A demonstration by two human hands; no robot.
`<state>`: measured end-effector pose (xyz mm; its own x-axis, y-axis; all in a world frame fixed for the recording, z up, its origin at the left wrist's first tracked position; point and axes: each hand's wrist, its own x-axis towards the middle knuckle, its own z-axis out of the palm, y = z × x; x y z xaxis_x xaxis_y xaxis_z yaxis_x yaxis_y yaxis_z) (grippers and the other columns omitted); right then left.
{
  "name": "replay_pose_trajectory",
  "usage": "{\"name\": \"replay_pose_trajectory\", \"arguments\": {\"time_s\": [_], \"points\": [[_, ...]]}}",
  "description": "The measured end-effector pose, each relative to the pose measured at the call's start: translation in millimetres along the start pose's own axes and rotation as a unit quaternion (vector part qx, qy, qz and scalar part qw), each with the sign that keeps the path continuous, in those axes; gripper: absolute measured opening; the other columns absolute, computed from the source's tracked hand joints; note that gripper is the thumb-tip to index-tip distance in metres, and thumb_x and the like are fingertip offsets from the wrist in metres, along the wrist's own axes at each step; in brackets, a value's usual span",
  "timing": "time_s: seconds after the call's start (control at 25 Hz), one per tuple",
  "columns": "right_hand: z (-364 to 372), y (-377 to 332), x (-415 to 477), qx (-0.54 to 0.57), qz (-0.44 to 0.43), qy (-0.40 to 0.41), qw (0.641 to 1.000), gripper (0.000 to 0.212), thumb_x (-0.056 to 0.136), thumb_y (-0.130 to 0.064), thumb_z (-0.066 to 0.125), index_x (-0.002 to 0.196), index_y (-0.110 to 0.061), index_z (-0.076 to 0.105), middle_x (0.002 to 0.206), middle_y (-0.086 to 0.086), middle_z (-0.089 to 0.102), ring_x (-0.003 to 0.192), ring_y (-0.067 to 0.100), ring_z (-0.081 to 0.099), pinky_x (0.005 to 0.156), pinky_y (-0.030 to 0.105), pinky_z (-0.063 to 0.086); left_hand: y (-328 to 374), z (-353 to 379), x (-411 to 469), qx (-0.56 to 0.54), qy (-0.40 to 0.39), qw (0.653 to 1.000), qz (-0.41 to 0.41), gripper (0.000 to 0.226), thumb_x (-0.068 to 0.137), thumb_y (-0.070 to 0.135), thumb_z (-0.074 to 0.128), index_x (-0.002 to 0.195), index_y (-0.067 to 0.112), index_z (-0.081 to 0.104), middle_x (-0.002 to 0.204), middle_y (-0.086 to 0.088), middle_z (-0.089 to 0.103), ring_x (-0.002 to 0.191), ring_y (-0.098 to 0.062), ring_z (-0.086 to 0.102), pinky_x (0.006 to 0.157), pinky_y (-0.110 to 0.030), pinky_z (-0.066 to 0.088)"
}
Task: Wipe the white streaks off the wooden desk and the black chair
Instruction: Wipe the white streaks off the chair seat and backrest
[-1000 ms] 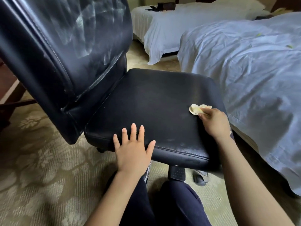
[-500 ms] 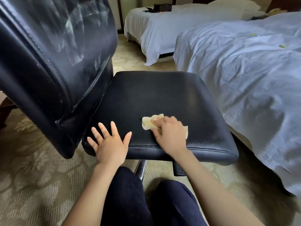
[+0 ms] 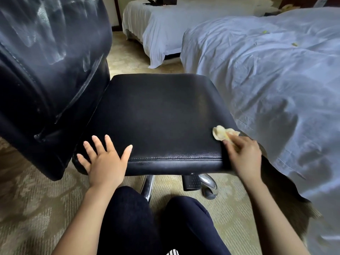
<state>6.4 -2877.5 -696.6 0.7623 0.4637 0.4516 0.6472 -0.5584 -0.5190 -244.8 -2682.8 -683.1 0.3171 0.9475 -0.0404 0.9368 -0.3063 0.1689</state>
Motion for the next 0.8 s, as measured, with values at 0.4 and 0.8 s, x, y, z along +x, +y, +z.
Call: {"name": "replay_pose_trajectory", "arguments": {"time_s": [0.4,0.8], "points": [[17,-39,35,-0.053,0.137,-0.053,0.988,0.032,0.088,-0.037,0.059,0.117,-0.025,0.065,0.116,0.012,0.062,0.107,0.037,0.053,0.086,0.040,0.043,5,2,0,0.007,0.015,1.000,0.004,0.082,0.092,0.063,0.015,0.152,0.010,0.001,0.158,-0.019,-0.004,0.145,-0.038,-0.010,0.113,-0.058,-0.004],[62,-164,-16,-0.058,-0.158,-0.210,0.963,0.029,0.094,-0.037,0.049,0.118,-0.028,0.062,0.116,0.000,0.056,0.104,0.024,0.046,0.082,0.034,0.036,-12,-14,-4,-0.120,0.013,0.992,0.046,0.055,0.101,0.041,0.029,0.150,0.015,0.026,0.159,-0.009,0.016,0.147,-0.026,0.003,0.117,-0.043,0.003]]}}
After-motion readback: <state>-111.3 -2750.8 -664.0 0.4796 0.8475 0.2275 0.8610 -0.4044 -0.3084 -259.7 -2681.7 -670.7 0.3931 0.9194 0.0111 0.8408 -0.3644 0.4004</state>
